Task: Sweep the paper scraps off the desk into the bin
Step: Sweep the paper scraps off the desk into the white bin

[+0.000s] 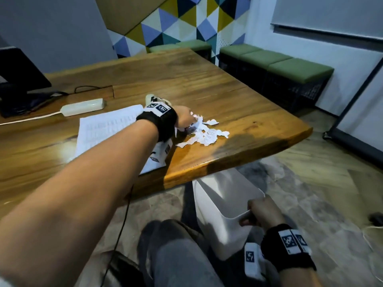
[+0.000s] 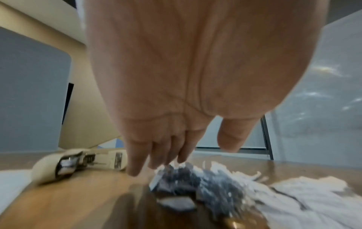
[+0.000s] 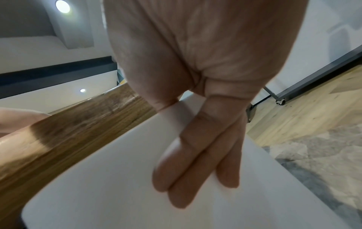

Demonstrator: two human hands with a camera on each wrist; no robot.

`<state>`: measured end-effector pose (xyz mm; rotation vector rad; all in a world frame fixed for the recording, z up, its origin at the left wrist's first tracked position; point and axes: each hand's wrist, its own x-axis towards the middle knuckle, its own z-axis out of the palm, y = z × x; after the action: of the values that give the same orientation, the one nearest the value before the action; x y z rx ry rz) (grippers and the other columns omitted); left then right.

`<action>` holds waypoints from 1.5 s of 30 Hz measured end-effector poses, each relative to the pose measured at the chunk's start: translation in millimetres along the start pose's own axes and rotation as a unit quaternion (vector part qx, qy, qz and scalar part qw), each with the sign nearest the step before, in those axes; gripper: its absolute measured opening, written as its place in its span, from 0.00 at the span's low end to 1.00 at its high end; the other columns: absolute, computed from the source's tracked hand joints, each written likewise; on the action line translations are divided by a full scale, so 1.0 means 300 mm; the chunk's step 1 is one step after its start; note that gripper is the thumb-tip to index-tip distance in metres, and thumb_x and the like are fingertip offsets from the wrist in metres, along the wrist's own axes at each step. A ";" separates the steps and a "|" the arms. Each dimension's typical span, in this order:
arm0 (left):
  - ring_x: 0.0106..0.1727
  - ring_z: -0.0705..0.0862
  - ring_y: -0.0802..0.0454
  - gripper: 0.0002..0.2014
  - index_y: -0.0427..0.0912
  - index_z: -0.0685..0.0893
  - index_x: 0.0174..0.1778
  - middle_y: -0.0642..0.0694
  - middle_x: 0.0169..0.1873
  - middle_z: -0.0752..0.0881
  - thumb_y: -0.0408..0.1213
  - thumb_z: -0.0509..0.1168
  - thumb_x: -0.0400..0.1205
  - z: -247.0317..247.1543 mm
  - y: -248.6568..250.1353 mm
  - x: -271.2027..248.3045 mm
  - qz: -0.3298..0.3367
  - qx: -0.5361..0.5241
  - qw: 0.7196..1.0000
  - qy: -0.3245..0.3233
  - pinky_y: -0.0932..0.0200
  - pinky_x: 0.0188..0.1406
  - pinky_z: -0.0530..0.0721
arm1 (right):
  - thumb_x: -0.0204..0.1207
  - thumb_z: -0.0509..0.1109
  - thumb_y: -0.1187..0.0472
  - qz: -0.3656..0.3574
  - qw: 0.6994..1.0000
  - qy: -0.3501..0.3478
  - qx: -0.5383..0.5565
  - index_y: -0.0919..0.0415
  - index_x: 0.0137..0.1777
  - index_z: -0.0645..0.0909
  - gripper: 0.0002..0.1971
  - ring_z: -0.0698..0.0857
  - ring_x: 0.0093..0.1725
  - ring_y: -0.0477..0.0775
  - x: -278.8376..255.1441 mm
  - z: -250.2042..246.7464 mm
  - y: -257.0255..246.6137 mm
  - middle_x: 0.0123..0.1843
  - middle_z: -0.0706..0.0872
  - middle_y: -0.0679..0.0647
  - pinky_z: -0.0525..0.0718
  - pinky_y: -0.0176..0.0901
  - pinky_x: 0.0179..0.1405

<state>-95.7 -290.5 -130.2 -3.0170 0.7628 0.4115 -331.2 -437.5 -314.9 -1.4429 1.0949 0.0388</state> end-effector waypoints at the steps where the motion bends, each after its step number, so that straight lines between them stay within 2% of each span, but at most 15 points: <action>1: 0.71 0.79 0.41 0.27 0.36 0.81 0.72 0.36 0.71 0.82 0.52 0.52 0.88 0.019 0.001 0.011 -0.002 0.006 1.000 -0.008 0.53 0.70 0.73 | 0.71 0.59 0.78 -0.001 1.000 0.003 -0.002 0.79 0.63 0.76 0.19 0.92 0.33 0.82 0.000 0.003 0.000 0.35 0.88 0.86 0.94 0.61 0.30; 8: 0.66 0.82 0.42 0.27 0.39 0.85 0.67 0.40 0.65 0.87 0.56 0.55 0.87 0.040 0.000 0.016 0.015 0.028 0.999 -0.021 0.53 0.67 0.76 | 0.69 0.57 0.75 -0.021 1.000 0.013 0.006 0.66 0.72 0.69 0.28 0.92 0.33 0.83 0.033 0.007 0.016 0.45 0.88 0.86 0.94 0.64 0.32; 10: 0.63 0.83 0.43 0.25 0.39 0.86 0.66 0.41 0.64 0.87 0.54 0.56 0.87 0.013 0.000 0.019 0.014 0.024 0.999 -0.016 0.53 0.64 0.75 | 0.70 0.58 0.74 -0.022 1.000 0.017 0.007 0.64 0.72 0.69 0.27 0.93 0.34 0.81 0.040 0.005 0.021 0.47 0.88 0.84 0.94 0.63 0.32; 14: 0.69 0.81 0.39 0.23 0.34 0.83 0.69 0.36 0.69 0.83 0.47 0.56 0.88 0.010 -0.007 0.055 0.009 -0.006 1.000 0.030 0.49 0.70 0.75 | 0.73 0.59 0.74 -0.017 1.000 0.018 -0.003 0.59 0.69 0.67 0.24 0.93 0.34 0.80 0.038 0.007 0.014 0.50 0.88 0.82 0.95 0.62 0.30; 17: 0.62 0.84 0.38 0.20 0.31 0.86 0.61 0.32 0.64 0.86 0.40 0.55 0.87 0.052 -0.007 0.086 0.022 0.013 1.000 -0.003 0.51 0.64 0.78 | 0.76 0.60 0.75 -0.017 1.000 0.021 -0.004 0.60 0.66 0.65 0.20 0.93 0.35 0.82 0.041 0.006 0.006 0.50 0.88 0.82 0.94 0.63 0.28; 20: 0.50 0.77 0.44 0.19 0.30 0.84 0.66 0.31 0.66 0.84 0.34 0.54 0.87 0.059 0.014 0.088 0.034 -0.005 0.999 -0.006 0.56 0.54 0.74 | 0.76 0.60 0.75 -0.016 1.000 0.012 -0.003 0.61 0.69 0.67 0.22 0.93 0.34 0.81 0.049 0.002 0.012 0.46 0.88 0.81 0.93 0.58 0.27; 22: 0.53 0.76 0.45 0.20 0.32 0.82 0.70 0.32 0.69 0.82 0.35 0.52 0.88 0.040 0.035 0.070 0.033 -0.003 0.999 -0.001 0.55 0.58 0.75 | 0.74 0.60 0.75 -0.017 1.000 0.008 -0.001 0.63 0.71 0.68 0.24 0.92 0.32 0.81 0.055 0.000 0.018 0.45 0.88 0.81 0.93 0.59 0.28; 25: 0.67 0.81 0.38 0.22 0.32 0.81 0.70 0.33 0.71 0.81 0.38 0.52 0.87 0.008 0.064 0.068 0.049 -0.004 0.998 0.031 0.49 0.71 0.78 | 0.75 0.60 0.76 -0.021 1.000 0.016 -0.001 0.63 0.69 0.69 0.22 0.91 0.27 0.76 0.054 -0.002 0.016 0.41 0.87 0.78 0.93 0.60 0.28; 29: 0.62 0.85 0.39 0.19 0.41 0.88 0.61 0.41 0.61 0.89 0.43 0.57 0.83 0.016 0.160 0.079 0.094 0.002 0.995 0.013 0.46 0.66 0.83 | 0.76 0.59 0.76 -0.028 0.999 0.013 -0.008 0.64 0.68 0.69 0.21 0.90 0.22 0.70 0.046 -0.009 0.007 0.45 0.87 0.78 0.91 0.54 0.22; 32: 0.52 0.89 0.39 0.16 0.38 0.91 0.48 0.40 0.46 0.92 0.40 0.59 0.81 0.050 0.216 0.078 0.112 -0.035 0.993 -0.022 0.48 0.56 0.85 | 0.77 0.59 0.76 -0.024 1.000 0.012 0.000 0.62 0.68 0.68 0.21 0.91 0.23 0.70 0.039 -0.018 0.001 0.44 0.88 0.77 0.91 0.51 0.21; 34: 0.47 0.88 0.40 0.16 0.39 0.91 0.46 0.40 0.43 0.91 0.38 0.57 0.81 0.050 0.229 0.066 0.107 -0.043 0.993 -0.029 0.51 0.53 0.85 | 0.77 0.59 0.76 -0.029 1.000 0.009 -0.005 0.61 0.68 0.67 0.21 0.91 0.22 0.70 0.032 -0.029 0.001 0.46 0.88 0.78 0.90 0.50 0.21; 37: 0.52 0.86 0.40 0.17 0.40 0.90 0.52 0.41 0.49 0.90 0.40 0.56 0.82 0.034 0.226 0.038 0.101 -0.046 0.994 -0.025 0.48 0.59 0.84 | 0.76 0.58 0.77 -0.037 0.999 0.013 -0.007 0.62 0.66 0.67 0.20 0.91 0.25 0.72 0.020 -0.042 0.003 0.47 0.88 0.79 0.92 0.52 0.22; 40: 0.61 0.85 0.42 0.20 0.42 0.88 0.61 0.43 0.61 0.89 0.43 0.54 0.82 0.014 0.230 0.002 0.108 -0.057 0.993 -0.006 0.46 0.67 0.82 | 0.72 0.59 0.75 -0.033 0.999 0.017 -0.002 0.65 0.63 0.68 0.19 0.93 0.30 0.77 0.011 -0.038 0.002 0.47 0.89 0.82 0.95 0.62 0.32; 42: 0.63 0.84 0.42 0.20 0.41 0.86 0.64 0.44 0.62 0.87 0.44 0.54 0.85 0.013 0.245 -0.028 0.115 -0.050 0.992 -0.011 0.48 0.67 0.81 | 0.70 0.59 0.74 -0.031 0.999 0.012 -0.001 0.69 0.63 0.71 0.20 0.93 0.30 0.77 0.011 -0.030 0.005 0.47 0.89 0.83 0.96 0.64 0.35; 45: 0.60 0.85 0.40 0.19 0.41 0.89 0.59 0.41 0.59 0.89 0.46 0.58 0.83 0.041 0.279 -0.053 0.135 -0.032 0.989 -0.041 0.47 0.64 0.83 | 0.69 0.60 0.73 -0.033 0.999 0.007 0.016 0.70 0.65 0.71 0.22 0.93 0.29 0.78 0.014 -0.021 0.011 0.42 0.90 0.82 0.95 0.62 0.33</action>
<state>-151.5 -355.9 -132.8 -2.9367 1.1781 0.5702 -334.4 -444.2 -318.6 -1.4517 1.0548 -0.0362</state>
